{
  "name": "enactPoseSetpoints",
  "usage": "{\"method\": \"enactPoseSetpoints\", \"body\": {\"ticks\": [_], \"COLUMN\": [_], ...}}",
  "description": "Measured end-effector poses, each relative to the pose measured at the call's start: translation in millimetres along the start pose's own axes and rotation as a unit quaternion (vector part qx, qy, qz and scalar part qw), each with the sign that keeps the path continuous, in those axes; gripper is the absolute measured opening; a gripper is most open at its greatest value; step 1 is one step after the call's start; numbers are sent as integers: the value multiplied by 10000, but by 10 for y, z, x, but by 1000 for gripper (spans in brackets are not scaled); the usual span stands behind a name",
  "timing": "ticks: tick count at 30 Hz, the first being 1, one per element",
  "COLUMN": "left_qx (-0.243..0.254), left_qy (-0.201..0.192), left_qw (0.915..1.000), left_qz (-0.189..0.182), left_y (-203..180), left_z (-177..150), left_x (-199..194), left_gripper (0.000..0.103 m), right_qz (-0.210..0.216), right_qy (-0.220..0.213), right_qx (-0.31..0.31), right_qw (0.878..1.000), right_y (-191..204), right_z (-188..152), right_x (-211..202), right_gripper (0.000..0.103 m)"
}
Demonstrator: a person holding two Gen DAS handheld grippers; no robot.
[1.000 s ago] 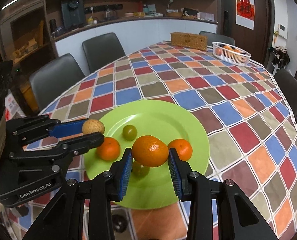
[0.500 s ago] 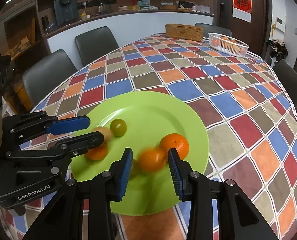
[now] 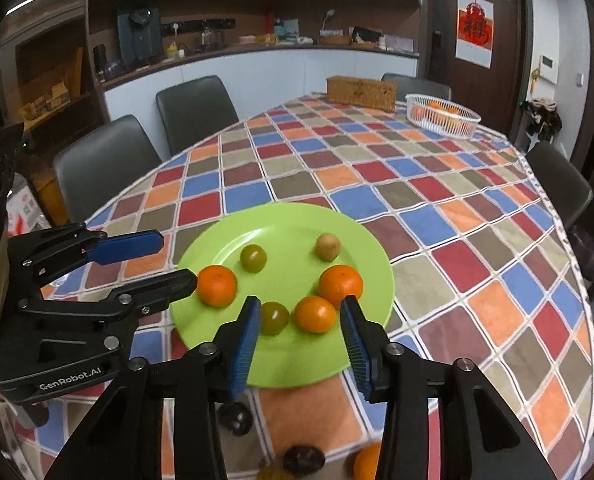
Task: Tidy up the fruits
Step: 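Lower the kiwi and mandarin onto the green plate and open both tools, then move both tools away from the plate toward the remaining fruits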
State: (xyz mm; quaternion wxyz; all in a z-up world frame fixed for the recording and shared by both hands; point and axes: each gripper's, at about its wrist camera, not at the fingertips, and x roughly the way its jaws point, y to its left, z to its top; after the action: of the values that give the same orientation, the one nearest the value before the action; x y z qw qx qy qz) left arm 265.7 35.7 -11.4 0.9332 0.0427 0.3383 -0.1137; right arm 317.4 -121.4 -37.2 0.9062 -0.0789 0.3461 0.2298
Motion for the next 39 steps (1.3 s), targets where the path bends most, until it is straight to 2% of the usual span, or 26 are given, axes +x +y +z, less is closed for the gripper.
{"method": "enactPoseSetpoints", "body": {"ticks": [8, 16, 20, 23, 27, 39], "left_qx": [213, 440, 605, 756, 1041, 1612], "left_qy": [-309, -549, -651, -732, -772, -575], "left_qw": [9993, 9973, 9957, 9940, 9909, 9829], "left_qz": [-70, -219, -279, -307, -362, -677], "left_y": [-168, -287, -345, -392, -466, -562], "left_z": [-100, -210, -290, -353, -454, -639], "left_x": [-434, -706, -768, -788, -778, -560], "left_gripper": [68, 75, 75, 75, 75, 74], "right_qz": [-148, -211, -332, -433, -582, -492], "right_qy": [-147, -214, -252, -256, -293, -46], "right_qx": [143, 504, 501, 459, 383, 406], "right_qw": [9997, 9983, 9979, 9977, 9971, 9980], "right_y": [86, 119, 158, 190, 242, 306], "right_z": [-198, -438, -546, -644, -779, -1038], "right_x": [-419, -683, -767, -802, -833, -690], "right_gripper": [48, 48, 48, 55, 55, 55]}}
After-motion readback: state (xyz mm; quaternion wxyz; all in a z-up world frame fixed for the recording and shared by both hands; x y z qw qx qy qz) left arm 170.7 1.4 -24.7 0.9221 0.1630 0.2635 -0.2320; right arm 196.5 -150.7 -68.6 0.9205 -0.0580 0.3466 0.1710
